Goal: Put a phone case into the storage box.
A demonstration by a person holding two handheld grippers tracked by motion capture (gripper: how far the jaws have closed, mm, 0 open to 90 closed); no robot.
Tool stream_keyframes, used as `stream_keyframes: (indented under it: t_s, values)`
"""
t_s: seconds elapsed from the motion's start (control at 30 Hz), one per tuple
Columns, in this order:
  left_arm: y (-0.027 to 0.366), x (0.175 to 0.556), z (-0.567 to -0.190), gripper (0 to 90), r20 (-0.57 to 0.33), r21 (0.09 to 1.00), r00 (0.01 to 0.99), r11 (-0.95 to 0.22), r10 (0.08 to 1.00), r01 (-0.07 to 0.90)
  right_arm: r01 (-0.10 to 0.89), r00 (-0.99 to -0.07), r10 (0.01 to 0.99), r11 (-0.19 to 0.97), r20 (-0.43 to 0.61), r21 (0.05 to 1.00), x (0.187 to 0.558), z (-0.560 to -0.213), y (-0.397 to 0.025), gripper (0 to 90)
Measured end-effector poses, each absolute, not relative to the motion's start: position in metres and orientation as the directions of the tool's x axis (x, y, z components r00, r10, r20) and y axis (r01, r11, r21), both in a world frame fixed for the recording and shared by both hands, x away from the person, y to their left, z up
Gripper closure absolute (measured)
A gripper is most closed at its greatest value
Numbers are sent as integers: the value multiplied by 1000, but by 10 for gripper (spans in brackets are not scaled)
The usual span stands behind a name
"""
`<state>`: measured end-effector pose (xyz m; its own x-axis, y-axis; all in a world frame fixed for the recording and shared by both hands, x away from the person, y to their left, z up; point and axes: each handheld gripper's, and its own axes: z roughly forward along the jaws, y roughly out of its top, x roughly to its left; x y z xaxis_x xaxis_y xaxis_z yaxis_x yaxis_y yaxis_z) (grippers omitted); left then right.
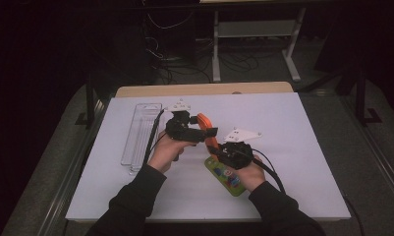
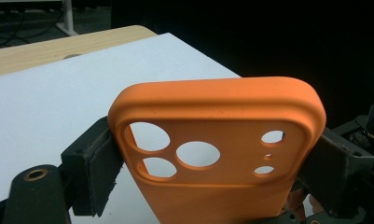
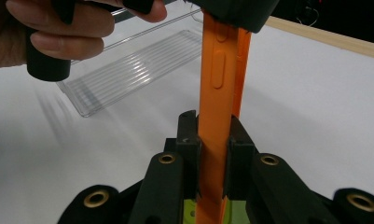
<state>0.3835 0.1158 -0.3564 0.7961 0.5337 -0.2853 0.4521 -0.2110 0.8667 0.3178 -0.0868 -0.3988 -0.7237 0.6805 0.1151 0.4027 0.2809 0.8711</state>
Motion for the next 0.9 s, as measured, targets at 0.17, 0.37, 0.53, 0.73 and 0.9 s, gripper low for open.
stream_keyframes:
  t_s: [0.17, 0.37, 0.53, 0.73, 0.9]
  values:
    - [115, 384, -356, 158, -277, 867, 799, -219, 533, 447, 411, -719, 685, 283, 117, 866, 319, -399, -88, 607]
    - [121, 391, -353, 158, -269, 869, 787, -213, 556, 447, 422, -723, 678, 287, 129, 860, 319, -396, -102, 377]
    - [132, 401, -343, 157, -248, 870, 762, -209, 598, 447, 429, -714, 693, 327, 95, 842, 314, -399, -121, 222]
    - [151, 416, -326, 156, -212, 873, 725, -206, 656, 441, 439, -683, 729, 362, 44, 822, 306, -405, -151, 111]
    - [166, 426, -307, 156, -161, 887, 692, -205, 704, 415, 448, -664, 747, 347, 46, 824, 302, -409, -170, 40]
